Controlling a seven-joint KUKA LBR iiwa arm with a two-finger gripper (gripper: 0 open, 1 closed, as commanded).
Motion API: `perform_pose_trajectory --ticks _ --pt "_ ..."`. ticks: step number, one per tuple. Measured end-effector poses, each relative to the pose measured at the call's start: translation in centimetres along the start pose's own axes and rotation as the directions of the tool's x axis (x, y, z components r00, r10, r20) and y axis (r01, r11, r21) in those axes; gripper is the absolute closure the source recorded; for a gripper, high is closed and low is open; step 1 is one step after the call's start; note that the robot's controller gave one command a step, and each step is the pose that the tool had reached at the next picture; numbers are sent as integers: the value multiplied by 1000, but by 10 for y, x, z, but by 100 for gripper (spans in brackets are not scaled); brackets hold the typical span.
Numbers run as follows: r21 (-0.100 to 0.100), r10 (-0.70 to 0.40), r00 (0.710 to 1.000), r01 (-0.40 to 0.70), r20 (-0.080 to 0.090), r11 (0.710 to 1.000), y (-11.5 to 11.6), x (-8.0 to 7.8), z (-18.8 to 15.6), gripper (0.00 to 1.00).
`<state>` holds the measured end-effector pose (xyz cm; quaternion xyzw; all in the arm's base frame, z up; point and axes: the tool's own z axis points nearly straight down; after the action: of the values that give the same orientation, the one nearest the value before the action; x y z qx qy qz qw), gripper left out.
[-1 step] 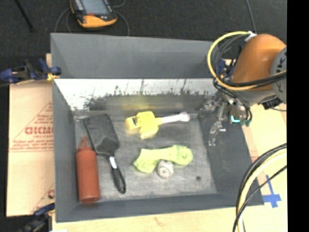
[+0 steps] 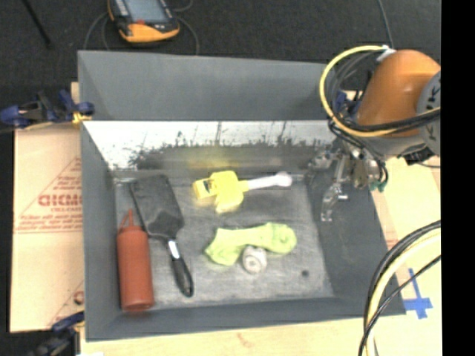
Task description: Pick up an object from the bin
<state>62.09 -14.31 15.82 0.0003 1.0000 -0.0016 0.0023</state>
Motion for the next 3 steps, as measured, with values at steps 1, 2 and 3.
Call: perform_pose_trajectory --ticks 1,2,3 --pt "4 -118 993 118 8 993 25 -17 33 0" --pt "-7 -207 978 206 -7 978 74 -26 43 0" --pt "-4 -172 985 172 5 985 88 -31 16 0"
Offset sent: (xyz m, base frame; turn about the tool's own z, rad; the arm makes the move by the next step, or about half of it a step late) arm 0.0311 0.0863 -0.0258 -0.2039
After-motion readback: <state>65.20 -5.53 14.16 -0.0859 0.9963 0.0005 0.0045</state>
